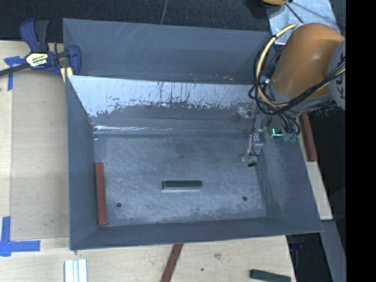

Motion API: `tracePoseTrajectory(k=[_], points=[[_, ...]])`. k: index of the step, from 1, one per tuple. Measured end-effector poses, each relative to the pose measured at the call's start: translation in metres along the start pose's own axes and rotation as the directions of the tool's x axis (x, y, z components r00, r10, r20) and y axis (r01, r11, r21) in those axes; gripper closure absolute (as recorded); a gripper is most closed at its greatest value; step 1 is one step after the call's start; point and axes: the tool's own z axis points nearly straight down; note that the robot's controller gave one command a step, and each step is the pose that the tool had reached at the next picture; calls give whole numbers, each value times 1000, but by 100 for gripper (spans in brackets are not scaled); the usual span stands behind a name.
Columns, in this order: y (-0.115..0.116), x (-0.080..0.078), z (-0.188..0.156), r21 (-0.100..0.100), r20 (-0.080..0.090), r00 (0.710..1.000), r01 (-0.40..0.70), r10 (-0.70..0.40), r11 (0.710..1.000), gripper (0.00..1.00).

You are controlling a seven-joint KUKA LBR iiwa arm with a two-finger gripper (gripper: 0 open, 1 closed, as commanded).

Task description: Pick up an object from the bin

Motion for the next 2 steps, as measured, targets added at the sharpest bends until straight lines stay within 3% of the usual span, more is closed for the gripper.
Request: tracePoseTrajectory(k=[1,2], points=[[0,-2,-5,1,8,1000,2,-2,1000,0],[38,26,47,1,13,1000,-27,27,1000,0]])
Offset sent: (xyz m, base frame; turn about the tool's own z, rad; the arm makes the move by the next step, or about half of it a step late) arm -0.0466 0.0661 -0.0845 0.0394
